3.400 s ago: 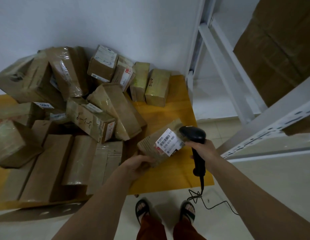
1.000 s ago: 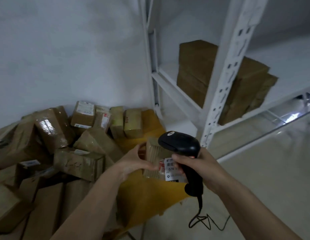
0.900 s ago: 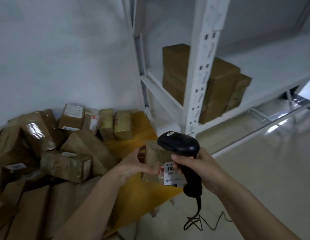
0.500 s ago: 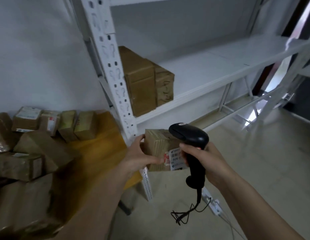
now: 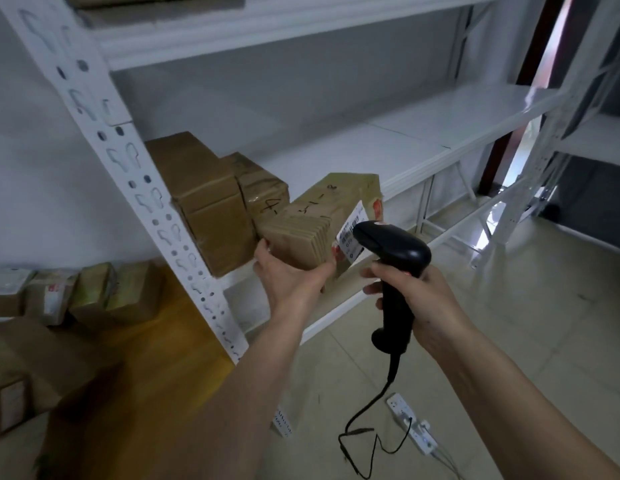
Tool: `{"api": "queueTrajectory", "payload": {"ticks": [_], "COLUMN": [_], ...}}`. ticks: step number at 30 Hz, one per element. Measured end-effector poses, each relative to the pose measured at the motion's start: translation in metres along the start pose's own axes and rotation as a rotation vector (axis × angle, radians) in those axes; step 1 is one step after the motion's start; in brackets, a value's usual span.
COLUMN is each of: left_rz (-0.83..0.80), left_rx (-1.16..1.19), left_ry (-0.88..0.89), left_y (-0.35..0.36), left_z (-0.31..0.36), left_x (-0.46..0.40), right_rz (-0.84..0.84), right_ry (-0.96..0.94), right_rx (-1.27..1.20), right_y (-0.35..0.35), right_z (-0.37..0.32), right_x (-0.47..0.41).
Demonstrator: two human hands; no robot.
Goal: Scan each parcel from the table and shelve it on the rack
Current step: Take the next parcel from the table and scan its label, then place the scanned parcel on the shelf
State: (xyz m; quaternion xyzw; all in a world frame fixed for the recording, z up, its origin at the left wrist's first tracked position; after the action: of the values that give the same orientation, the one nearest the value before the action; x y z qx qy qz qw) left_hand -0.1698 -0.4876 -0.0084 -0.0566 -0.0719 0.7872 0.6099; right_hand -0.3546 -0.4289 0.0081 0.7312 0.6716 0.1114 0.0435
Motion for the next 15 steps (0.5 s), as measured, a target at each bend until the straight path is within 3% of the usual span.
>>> {"api": "queueTrajectory", "payload": {"ticks": [7, 15], "left_rz": [0.183, 0.325], "left_rx": [0.003, -0.101], "left_ry": [0.053, 0.097], "left_y": [0.041, 0.055], "left_z": [0.013, 0.003], "left_x": [-0.025, -0.047], "right_rz": [0.01, -0.055], "right_ry": [-0.104, -0.082], "right_rx": [-0.055, -0.035], "right_y": [0.011, 0.017], "right_z": [-0.037, -0.031], "right_x": [-0.062, -0.114]}}
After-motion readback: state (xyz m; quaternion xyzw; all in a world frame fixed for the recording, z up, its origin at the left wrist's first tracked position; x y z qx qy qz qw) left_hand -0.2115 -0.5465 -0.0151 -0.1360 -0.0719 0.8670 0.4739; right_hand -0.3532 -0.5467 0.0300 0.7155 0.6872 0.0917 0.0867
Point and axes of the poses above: each hand's wrist, its own x-axis away from the middle knuckle, its own y-axis out of the palm, z = x × y, the point moved 6 cm from there along -x, towards the middle knuckle, and after that the axes turned 5 degrees about -z, right-handed, at the moved point
